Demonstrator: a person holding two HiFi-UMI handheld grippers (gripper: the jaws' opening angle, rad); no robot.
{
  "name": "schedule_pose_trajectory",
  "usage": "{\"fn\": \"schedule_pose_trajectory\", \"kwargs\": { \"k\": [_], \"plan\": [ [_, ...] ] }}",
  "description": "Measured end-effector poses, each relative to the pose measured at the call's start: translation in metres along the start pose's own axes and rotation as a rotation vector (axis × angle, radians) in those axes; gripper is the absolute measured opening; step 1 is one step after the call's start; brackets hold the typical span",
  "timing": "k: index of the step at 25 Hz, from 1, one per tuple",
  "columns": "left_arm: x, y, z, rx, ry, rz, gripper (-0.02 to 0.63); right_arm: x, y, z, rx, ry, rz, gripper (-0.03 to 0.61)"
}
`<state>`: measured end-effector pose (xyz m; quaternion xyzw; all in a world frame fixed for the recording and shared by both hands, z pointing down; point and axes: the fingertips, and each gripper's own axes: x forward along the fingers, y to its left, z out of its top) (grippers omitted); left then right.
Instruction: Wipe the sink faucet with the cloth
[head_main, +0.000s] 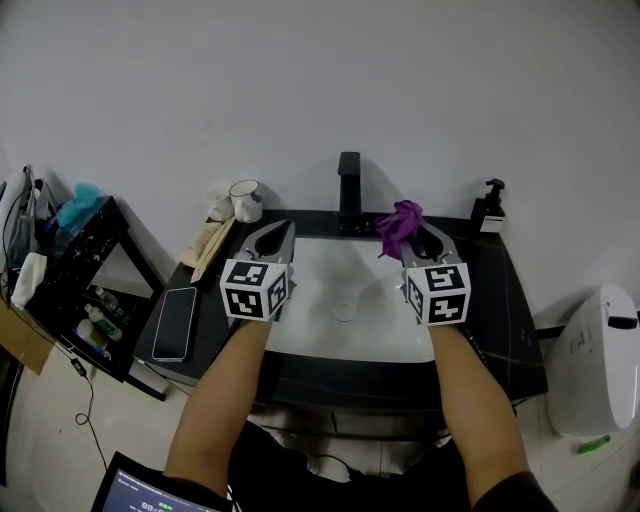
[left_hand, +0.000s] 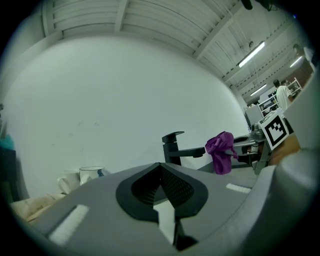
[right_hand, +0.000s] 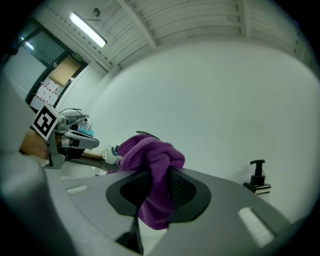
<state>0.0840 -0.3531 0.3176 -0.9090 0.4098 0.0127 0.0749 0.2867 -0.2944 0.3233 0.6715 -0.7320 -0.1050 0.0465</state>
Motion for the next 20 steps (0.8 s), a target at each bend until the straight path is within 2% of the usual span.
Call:
{"fn": "schedule_pose_trajectory", "kwargs": {
  "k": [20],
  "plan": [
    [-0.002, 0.004, -0.003, -0.011, 0.008, 0.015, 0.017, -0.003, 0.014, 0.003, -0.06, -0.011, 0.025, 0.092]
  ]
}}
